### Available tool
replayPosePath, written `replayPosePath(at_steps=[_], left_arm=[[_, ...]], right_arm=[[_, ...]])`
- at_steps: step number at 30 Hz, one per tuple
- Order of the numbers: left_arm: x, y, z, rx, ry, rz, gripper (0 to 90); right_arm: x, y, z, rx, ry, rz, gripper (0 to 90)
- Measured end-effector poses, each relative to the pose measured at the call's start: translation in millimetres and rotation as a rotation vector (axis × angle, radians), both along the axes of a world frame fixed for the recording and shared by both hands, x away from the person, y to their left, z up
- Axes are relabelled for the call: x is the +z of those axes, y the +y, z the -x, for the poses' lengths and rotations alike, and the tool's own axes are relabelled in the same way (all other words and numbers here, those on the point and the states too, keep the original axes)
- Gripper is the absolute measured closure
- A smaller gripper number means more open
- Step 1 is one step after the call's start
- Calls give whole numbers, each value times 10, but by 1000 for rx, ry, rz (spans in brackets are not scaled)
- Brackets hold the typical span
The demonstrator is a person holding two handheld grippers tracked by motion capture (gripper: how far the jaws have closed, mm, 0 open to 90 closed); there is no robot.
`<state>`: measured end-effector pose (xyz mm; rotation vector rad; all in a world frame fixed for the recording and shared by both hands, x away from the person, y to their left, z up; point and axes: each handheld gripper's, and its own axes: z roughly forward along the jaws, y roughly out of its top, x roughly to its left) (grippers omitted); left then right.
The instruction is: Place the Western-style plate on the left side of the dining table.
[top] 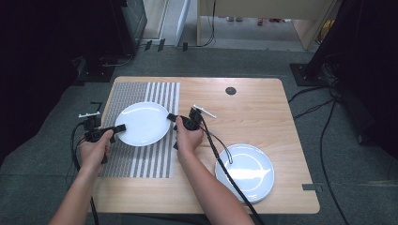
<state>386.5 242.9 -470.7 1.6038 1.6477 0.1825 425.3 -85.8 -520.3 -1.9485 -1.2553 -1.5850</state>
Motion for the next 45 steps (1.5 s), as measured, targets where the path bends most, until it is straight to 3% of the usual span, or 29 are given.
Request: replayPosePath(at_steps=[3,9,11,14,15,24,30,34,38,42,45], left_arm=[[-40,-18,-105,20,9,-27,626],[-192,36,-276,77,49,-18,620],[-234,49,-308,98,58,2,615],[-247,31,-323,115,50,-5,618],[-244,24,-331,113,46,-13,617],[-282,0,-424,144,53,-36,607],[-252,-15,-421,137,30,-99,581],[-262,-69,-426,100,34,-166,537],[-253,-104,-430,99,20,-221,501],[-205,-122,-423,124,-26,-278,441],[-164,-129,-402,139,-54,-288,385]], right_arm=[[-119,52,-53,-30,36,-5,890],[-197,197,-93,-89,-4,53,889],[-197,248,-101,-111,-11,63,888],[-202,293,-116,-142,4,87,888],[-201,315,-130,-149,-4,121,887],[-206,357,-173,-143,-29,166,881],[-210,382,-184,-117,-24,175,872],[-210,376,-185,-103,-43,206,866],[-207,373,-190,-101,-50,207,864],[-203,374,-198,-84,-68,217,842],[-189,366,-209,-67,-95,230,790]])
